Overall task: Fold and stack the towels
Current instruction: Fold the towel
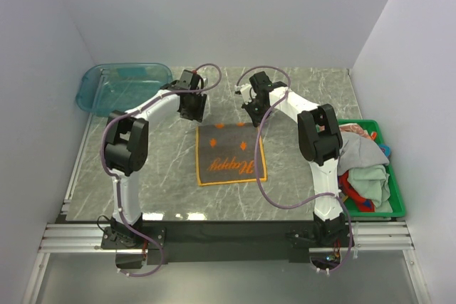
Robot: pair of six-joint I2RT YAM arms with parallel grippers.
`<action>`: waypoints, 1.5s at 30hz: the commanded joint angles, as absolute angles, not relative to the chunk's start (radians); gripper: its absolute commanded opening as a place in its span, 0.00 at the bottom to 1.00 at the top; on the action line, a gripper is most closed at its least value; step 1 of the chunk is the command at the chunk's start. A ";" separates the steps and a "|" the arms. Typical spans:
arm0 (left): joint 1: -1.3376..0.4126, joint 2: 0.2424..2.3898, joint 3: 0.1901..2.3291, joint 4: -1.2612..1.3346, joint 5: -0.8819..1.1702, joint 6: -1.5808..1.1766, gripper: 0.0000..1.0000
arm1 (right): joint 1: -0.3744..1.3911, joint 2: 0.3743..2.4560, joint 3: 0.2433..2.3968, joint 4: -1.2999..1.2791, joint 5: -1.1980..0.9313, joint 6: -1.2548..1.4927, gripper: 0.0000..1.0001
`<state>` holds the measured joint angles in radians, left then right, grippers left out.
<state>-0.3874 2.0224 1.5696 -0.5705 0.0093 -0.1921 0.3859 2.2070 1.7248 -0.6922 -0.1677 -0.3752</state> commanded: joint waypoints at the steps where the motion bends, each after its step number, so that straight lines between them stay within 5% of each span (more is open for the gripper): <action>1: -0.393 2.022 1.560 -0.588 0.003 -0.166 0.44 | 0.383 2.189 1.698 -0.672 -0.114 -0.376 0.00; 24: -0.407 2.138 1.583 -0.586 0.003 -0.173 0.39 | 0.388 2.201 1.692 -0.675 -0.112 -0.371 0.00; 34: -0.405 2.171 1.571 -0.589 -0.038 -0.169 0.48 | 0.391 2.206 1.689 -0.672 -0.106 -0.374 0.00; 45: -0.405 2.201 1.568 -0.598 -0.028 -0.152 0.17 | 0.396 2.217 1.700 -0.676 -0.098 -0.376 0.00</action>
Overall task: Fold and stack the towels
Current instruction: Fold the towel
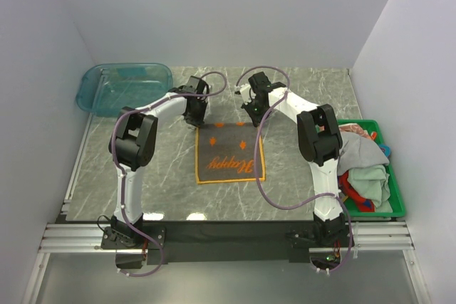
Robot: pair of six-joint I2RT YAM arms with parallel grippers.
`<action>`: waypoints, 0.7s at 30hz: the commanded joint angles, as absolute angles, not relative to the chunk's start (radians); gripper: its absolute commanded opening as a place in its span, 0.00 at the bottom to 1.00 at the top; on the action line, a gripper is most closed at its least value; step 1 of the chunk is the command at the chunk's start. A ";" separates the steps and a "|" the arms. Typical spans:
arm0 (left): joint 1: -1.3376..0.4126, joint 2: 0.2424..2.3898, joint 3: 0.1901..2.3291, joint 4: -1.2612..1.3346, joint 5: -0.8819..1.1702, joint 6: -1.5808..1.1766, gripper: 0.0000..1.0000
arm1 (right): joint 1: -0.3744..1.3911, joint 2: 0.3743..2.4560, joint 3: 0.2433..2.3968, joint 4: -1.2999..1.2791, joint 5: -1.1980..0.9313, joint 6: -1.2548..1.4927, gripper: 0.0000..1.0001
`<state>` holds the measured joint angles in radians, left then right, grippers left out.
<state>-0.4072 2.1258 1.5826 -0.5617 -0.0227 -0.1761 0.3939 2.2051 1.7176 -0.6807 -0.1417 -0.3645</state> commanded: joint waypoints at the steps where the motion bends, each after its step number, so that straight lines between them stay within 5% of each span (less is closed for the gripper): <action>1: -0.405 2.201 1.571 -0.597 -0.031 -0.149 0.15 | 0.397 2.217 1.698 -0.673 -0.095 -0.376 0.00; 5: -0.405 2.194 1.595 -0.601 -0.043 -0.126 0.01 | 0.396 2.191 1.683 -0.634 -0.071 -0.367 0.00; 21: -0.368 2.046 1.542 -0.367 -0.156 -0.094 0.01 | 0.370 2.000 1.554 -0.325 -0.002 -0.265 0.00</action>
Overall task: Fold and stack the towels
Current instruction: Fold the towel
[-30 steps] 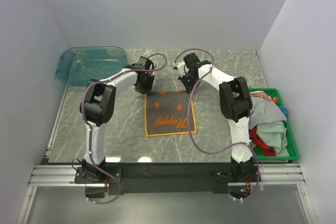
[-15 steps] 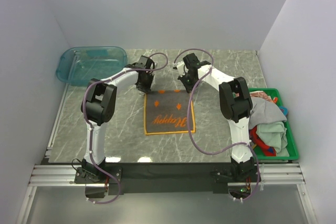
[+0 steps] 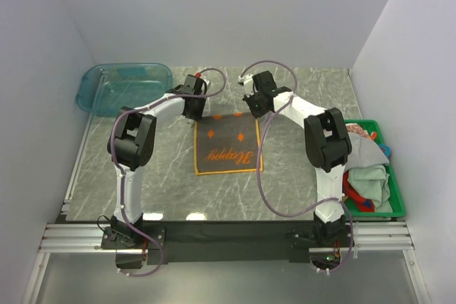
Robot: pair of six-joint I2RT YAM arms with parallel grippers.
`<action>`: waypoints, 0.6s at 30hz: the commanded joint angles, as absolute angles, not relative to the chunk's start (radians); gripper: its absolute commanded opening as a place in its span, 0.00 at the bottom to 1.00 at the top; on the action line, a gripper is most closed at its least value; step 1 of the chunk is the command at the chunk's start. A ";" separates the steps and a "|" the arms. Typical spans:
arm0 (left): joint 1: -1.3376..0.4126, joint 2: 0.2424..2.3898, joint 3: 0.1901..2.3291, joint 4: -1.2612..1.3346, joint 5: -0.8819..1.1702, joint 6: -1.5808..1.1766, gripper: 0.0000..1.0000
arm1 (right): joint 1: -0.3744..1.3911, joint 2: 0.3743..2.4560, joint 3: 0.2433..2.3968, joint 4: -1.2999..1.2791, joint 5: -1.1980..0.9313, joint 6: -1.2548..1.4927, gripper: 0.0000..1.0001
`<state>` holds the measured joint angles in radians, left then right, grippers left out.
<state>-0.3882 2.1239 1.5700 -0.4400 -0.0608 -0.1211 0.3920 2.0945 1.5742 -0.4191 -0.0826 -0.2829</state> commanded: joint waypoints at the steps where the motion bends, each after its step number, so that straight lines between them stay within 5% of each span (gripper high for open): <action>1: -0.368 2.037 1.528 -0.341 -0.161 -0.106 0.01 | 0.367 1.987 1.540 -0.307 -0.002 -0.259 0.00; 18: -0.396 1.710 1.171 -0.057 -0.160 -0.222 0.01 | 0.374 1.758 1.256 -0.104 0.058 -0.147 0.00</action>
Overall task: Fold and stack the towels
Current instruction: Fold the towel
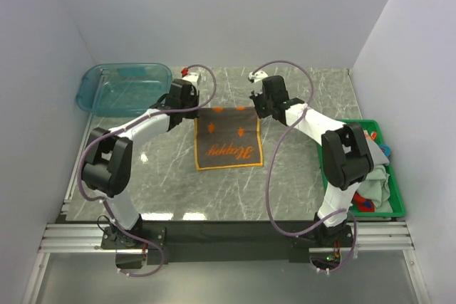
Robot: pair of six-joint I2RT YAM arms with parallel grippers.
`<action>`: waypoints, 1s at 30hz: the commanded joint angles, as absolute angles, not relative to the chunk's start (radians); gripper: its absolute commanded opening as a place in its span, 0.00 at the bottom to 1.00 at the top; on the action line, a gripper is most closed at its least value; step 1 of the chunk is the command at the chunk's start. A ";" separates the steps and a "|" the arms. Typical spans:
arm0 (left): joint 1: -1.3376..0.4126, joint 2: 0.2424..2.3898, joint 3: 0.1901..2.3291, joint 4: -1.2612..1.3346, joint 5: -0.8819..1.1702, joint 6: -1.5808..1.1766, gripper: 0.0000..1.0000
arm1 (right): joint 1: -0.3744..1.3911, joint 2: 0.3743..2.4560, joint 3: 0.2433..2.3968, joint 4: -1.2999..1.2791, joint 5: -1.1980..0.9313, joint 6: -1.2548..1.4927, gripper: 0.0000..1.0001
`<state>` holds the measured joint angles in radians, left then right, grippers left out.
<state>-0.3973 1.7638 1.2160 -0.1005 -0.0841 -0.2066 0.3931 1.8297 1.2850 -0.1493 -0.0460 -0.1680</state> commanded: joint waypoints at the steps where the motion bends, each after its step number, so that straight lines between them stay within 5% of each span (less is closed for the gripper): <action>1: -0.400 1.704 1.149 -0.051 -0.164 -0.227 0.01 | 0.377 1.750 1.235 -0.094 0.063 -0.144 0.00; 18: -0.479 1.536 0.934 -0.006 -0.282 -0.305 0.02 | 0.437 1.577 1.020 -0.038 0.144 -0.066 0.00; 30: -0.477 1.606 1.066 0.032 -0.357 -0.114 0.02 | 0.436 1.672 1.063 0.135 0.275 -0.281 0.00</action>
